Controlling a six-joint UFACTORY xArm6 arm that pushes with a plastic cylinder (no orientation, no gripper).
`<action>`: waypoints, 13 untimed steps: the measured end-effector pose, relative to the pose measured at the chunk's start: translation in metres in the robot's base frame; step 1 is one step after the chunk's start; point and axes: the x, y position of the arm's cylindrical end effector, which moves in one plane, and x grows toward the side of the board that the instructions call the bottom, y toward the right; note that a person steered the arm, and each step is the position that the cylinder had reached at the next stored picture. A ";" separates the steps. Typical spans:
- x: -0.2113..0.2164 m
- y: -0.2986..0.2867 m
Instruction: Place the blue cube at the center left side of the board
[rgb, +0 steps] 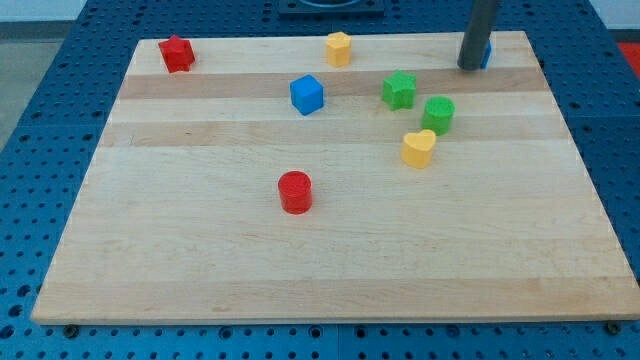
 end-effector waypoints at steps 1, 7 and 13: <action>0.000 0.000; 0.015 -0.156; 0.084 -0.313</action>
